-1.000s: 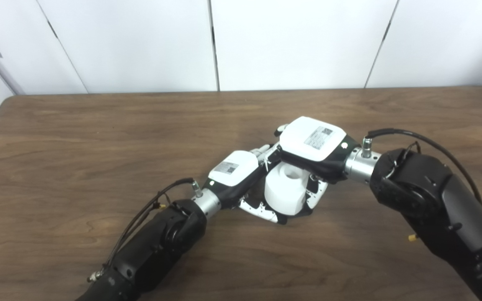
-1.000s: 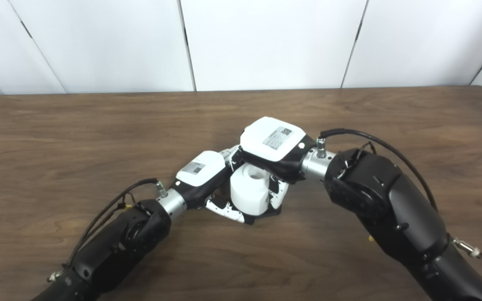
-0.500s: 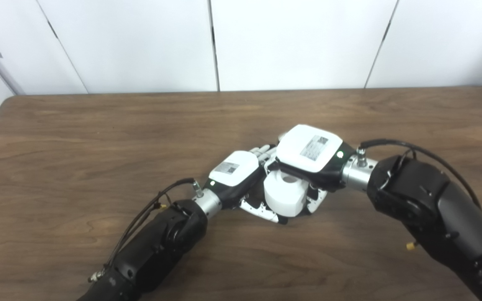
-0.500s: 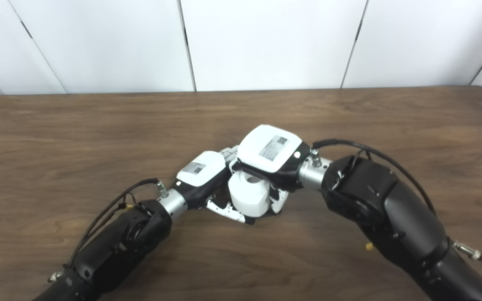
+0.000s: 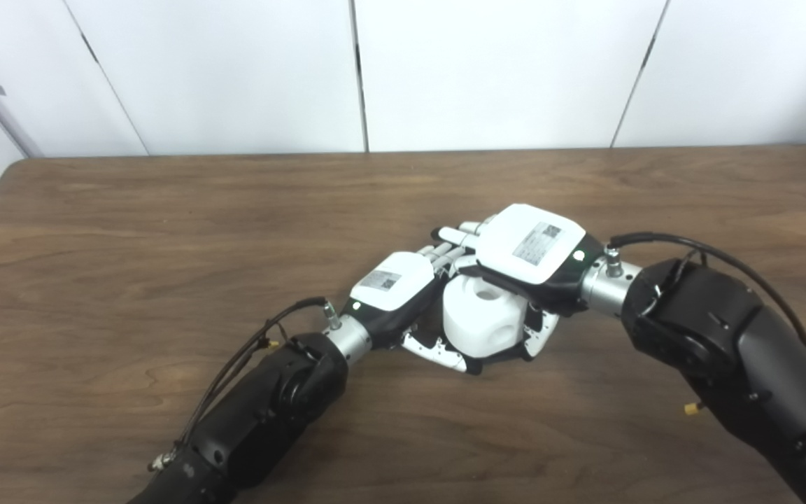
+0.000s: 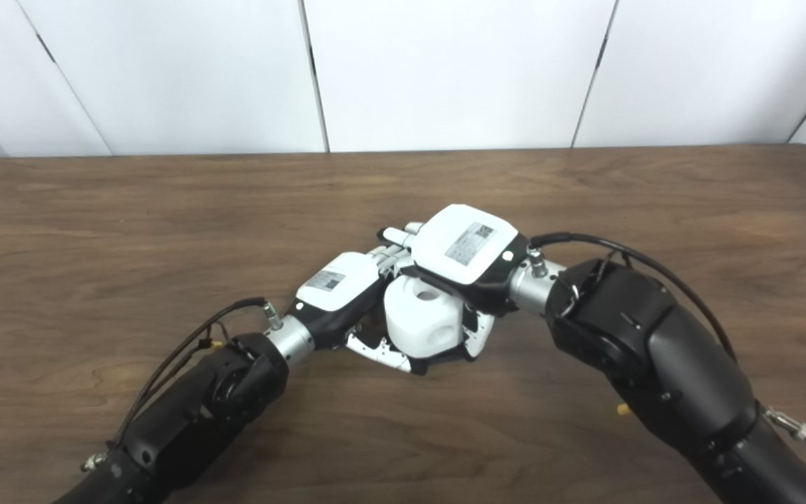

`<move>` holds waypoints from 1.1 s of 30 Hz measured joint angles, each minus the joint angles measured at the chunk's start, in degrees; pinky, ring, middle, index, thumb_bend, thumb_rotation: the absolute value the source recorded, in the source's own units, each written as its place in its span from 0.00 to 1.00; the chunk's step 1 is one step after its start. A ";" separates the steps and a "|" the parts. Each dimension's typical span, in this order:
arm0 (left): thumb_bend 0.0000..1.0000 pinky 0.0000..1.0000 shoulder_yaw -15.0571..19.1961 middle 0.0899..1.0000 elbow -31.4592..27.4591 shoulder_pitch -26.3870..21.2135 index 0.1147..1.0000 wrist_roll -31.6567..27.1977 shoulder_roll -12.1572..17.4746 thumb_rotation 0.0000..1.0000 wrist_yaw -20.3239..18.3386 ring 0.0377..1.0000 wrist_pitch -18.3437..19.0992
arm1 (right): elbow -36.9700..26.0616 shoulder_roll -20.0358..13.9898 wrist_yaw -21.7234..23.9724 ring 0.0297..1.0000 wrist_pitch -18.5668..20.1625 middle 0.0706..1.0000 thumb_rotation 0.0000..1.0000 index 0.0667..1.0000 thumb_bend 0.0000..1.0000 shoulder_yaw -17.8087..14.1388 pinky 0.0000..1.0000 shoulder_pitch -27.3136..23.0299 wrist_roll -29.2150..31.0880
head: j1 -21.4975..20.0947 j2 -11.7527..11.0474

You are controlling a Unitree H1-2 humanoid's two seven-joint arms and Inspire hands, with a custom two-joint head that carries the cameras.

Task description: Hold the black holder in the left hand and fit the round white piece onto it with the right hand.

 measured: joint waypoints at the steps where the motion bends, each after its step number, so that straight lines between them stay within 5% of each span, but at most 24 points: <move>1: 0.52 0.98 0.00 0.98 0.00 0.00 0.42 0.00 0.01 0.07 0.00 1.00 0.00 | 0.07 0.03 0.00 0.96 0.00 1.00 0.23 1.00 1.00 -0.38 0.81 0.10 -0.05 | -0.17 -0.09; 15: 0.52 0.97 0.02 0.98 -0.02 0.03 0.42 -0.11 0.09 0.07 0.00 1.00 -0.14 | -0.17 0.76 3.52 1.00 2.72 1.00 0.28 1.00 1.00 -7.98 0.76 -1.96 5.51 | -0.70 0.00; 25: 0.52 0.98 0.06 0.99 -0.14 0.07 0.42 -0.41 0.35 0.07 -0.03 1.00 -0.18 | -1.99 -4.17 9.16 0.96 8.06 1.00 0.15 1.00 0.97 -13.35 0.78 -3.24 11.07 | -2.19 -0.44; 28: 0.52 0.98 0.06 0.99 -0.25 0.05 0.42 -0.42 0.39 0.07 -0.26 1.00 -0.18 | -1.81 -6.66 10.46 0.84 8.84 0.94 0.09 0.97 0.92 -14.10 0.64 -4.01 11.63 | -2.98 -1.05; 30: 0.52 0.98 0.07 0.99 -0.26 0.04 0.42 -0.42 0.42 0.07 -0.42 1.00 -0.18 | -0.71 -8.10 9.79 0.64 8.91 0.75 0.03 0.81 0.89 -15.66 0.48 -4.74 12.19 | -3.42 -1.58; 33: 0.52 0.98 0.19 0.99 -0.25 0.08 0.42 -0.45 0.46 0.07 -0.47 1.00 -0.34 | 3.83 -7.36 2.98 0.52 9.37 0.59 0.00 0.65 0.80 -21.42 0.42 -4.64 15.34 | -3.69 -1.85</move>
